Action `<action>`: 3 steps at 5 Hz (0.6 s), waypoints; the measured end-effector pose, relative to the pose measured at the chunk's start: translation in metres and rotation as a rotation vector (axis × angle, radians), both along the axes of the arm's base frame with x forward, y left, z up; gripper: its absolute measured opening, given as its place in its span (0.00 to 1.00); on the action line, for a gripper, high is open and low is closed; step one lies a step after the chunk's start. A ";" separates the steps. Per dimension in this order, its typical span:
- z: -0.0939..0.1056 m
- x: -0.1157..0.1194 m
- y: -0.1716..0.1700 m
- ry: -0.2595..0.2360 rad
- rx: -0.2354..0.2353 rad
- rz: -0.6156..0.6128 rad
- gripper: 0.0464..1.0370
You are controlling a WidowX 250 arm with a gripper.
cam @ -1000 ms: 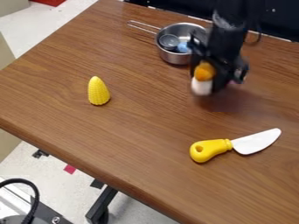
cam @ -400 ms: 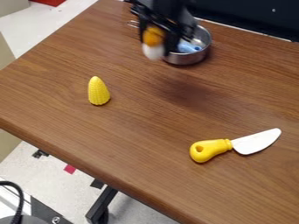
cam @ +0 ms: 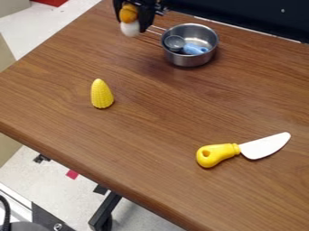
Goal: Put the orange and white object on the left side corner of the table
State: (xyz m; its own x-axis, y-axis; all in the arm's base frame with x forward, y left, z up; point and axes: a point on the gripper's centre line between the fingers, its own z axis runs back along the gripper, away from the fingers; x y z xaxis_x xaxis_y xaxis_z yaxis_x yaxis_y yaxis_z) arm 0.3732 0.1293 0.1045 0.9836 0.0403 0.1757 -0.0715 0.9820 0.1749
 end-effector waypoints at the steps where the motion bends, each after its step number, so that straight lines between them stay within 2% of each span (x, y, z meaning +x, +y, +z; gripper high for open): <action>1: -0.014 0.001 0.017 0.025 0.011 0.003 0.56; 2: -0.028 -0.006 0.018 0.045 0.010 -0.049 0.56; 3: -0.048 -0.016 0.014 0.033 0.015 -0.086 0.56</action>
State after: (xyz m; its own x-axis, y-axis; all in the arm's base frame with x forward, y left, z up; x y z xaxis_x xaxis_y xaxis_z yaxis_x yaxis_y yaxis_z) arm 0.3577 0.1438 0.0561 0.9886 -0.0466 0.1433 0.0187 0.9815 0.1904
